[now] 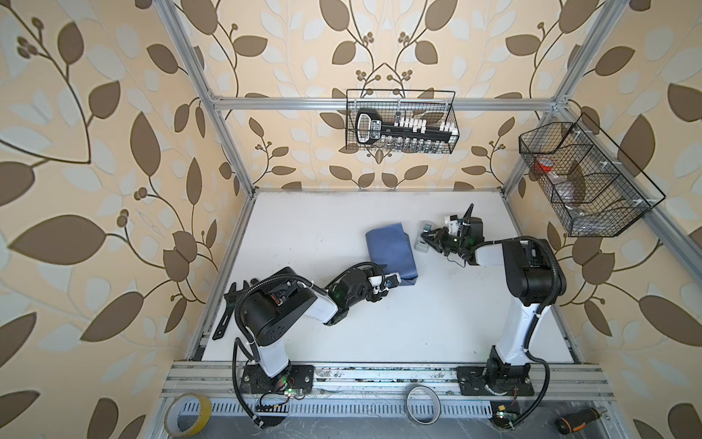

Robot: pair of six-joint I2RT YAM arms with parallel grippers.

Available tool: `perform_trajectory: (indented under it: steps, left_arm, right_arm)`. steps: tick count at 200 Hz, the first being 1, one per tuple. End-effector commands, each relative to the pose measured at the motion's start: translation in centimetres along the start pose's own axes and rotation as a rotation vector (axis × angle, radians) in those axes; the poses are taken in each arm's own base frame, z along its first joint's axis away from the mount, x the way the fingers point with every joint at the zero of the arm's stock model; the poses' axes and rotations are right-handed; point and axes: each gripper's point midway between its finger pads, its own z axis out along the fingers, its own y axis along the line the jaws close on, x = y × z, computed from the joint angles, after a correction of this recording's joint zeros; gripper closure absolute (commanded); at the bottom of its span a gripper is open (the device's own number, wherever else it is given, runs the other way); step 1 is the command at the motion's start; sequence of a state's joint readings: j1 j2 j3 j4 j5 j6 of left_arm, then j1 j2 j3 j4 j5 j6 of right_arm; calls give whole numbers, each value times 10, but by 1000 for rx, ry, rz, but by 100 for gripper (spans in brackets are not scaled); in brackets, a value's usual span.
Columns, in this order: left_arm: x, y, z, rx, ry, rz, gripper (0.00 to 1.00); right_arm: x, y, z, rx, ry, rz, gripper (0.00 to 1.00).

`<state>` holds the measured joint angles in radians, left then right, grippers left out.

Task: Wrap a gift box in wrapping paper
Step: Tear off the tape with the cutter.

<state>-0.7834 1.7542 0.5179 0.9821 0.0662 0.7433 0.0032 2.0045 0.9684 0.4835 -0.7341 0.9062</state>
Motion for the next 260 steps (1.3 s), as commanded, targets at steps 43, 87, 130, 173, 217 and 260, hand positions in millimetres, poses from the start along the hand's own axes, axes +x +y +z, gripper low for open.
perform_trajectory:
  steps: [43, 87, 130, 173, 217, 260]
  left_arm:
    - [29, -22, -3, 73, 90, -26, 43]
    - [29, -22, -3, 75, 90, -26, 43]
    - [29, -22, -3, 76, 92, -26, 43]
    - [29, -23, -3, 76, 91, -25, 43]
    - [29, -22, -3, 75, 92, -24, 43]
    - [29, -23, -3, 76, 92, -25, 43]
  right_arm:
    - [41, -29, 10, 27, 114, 137, 80]
    - [39, -23, 9, 4, 111, 133, 89]
    - [35, -13, 5, -30, 96, 134, 100]
    - [25, 7, 0, -108, 62, 147, 100]
    - [21, 23, -7, -167, 44, 153, 100]
    - [22, 35, -13, -215, 38, 162, 100]
